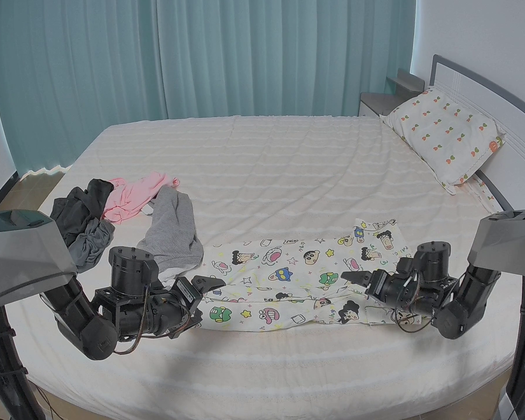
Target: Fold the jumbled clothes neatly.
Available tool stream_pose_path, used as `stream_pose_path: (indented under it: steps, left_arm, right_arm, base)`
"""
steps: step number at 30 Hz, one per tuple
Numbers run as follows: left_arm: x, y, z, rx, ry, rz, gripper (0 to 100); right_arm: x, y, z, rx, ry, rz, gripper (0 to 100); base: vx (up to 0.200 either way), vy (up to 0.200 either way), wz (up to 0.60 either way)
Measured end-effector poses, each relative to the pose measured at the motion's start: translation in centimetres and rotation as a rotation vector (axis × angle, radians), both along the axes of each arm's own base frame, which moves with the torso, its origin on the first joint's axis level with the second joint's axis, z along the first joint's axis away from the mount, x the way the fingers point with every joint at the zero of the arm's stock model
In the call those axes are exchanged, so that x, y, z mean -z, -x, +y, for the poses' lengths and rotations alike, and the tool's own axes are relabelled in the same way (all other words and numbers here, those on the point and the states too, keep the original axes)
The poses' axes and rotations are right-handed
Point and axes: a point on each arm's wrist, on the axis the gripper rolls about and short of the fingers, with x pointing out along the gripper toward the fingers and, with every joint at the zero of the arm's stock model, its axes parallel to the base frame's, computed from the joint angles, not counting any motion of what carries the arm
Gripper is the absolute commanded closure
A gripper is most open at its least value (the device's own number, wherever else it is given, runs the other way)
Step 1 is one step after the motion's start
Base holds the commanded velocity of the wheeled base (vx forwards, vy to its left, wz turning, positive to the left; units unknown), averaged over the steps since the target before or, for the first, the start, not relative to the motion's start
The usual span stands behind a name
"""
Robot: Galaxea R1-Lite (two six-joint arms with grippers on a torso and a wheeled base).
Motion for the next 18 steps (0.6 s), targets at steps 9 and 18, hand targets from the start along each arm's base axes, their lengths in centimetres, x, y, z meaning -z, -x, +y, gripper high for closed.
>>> stream_pose_path:
  steps: [9,18]
  left_arm:
    - [0.0,0.1,0.2,-0.014,0.030,-0.072,0]
    - [0.9,0.2,0.4,-0.031,0.026,-0.109,0]
  right_arm:
    - [-1.3,-5.4,5.4,0.007,-0.039,-0.003,0]
    - [1.9,-6.9,9.2,-0.007,-0.024,0.115,0]
  base:
    - [0.000,0.000,0.00]
    - [0.000,0.000,0.00]
